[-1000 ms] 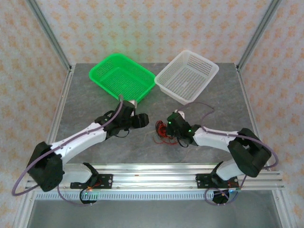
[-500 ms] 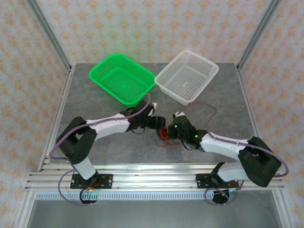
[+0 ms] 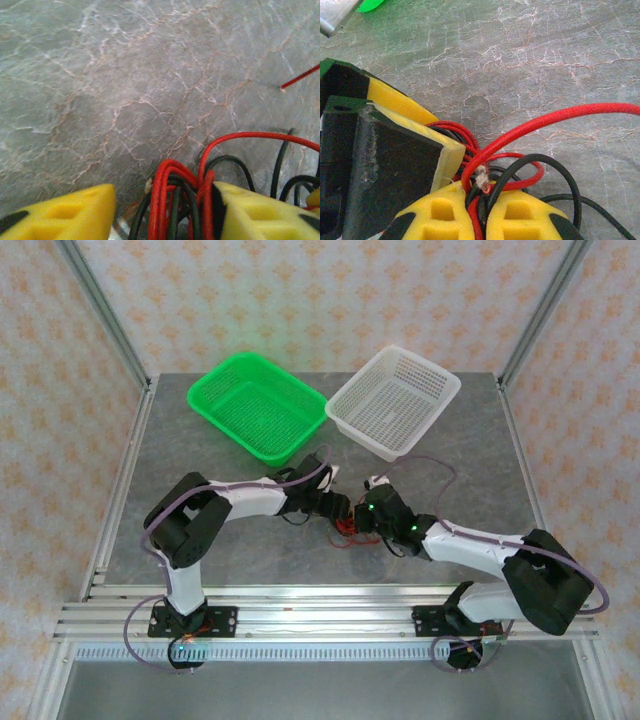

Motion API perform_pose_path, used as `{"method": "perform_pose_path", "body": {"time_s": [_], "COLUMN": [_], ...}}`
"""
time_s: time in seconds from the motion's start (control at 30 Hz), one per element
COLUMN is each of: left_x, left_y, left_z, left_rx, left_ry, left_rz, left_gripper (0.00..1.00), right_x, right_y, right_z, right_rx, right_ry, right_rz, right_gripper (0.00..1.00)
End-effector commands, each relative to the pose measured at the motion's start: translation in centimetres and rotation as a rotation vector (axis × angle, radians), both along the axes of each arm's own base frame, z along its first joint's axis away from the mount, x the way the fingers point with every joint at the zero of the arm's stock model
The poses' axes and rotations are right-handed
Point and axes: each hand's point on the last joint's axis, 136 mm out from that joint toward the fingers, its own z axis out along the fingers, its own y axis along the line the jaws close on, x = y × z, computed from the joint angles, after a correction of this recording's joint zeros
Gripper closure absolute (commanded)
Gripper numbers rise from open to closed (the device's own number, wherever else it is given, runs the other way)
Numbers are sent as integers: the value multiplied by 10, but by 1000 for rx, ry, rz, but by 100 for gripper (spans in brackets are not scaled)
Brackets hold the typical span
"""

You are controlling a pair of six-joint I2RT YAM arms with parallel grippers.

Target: Untangle the cables

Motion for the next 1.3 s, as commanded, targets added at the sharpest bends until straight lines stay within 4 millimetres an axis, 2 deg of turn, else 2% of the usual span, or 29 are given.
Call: {"method": "perform_pose_path", "body": {"time_s": [0.0, 0.07, 0.17, 0.2, 0.37, 0.6, 0.7, 0.8, 0.9, 1.1, 1.27], "left_x": [-18, -24, -29, -30, -24, -4, -4, -8, -12, -19, -20], "left_y": [-1, 0, 2, 4, 17, 49, 61, 69, 75, 81, 78], "left_z": [-19, -25, -30, -30, -16, 30, 47, 60, 66, 61, 49], "left_rx": [-24, -43, -73, -79, -88, -104, -177, -234, -236, -237, -228], "left_ry": [57, 75, 93, 94, 59, -63, -101, -142, -187, -225, -208], "left_rz": [-31, -22, 5, 17, 122, 354, 462, 540, 586, 651, 667], "left_gripper": [56, 68, 94, 100, 100, 100, 100, 100, 100, 100, 100], "right_x": [7, 8, 10, 11, 11, -2, -11, -16, -16, -18, -30], "right_y": [-5, -6, -9, -10, -21, -40, -31, -17, -5, 11, 27], "right_z": [6, 4, 1, 1, 0, -9, -14, -10, 5, 38, 42], "right_rx": [19, 23, 29, 31, 31, 73, 158, 260, 321, 323, 246], "right_ry": [-33, -27, -13, -10, 25, 140, 205, 248, 264, 286, 317], "right_rz": [-57, -77, -116, -130, -227, -398, -402, -379, -360, -301, -209], "right_gripper": [100, 100, 100, 100, 100, 100, 99, 93, 79, 41, 14]}}
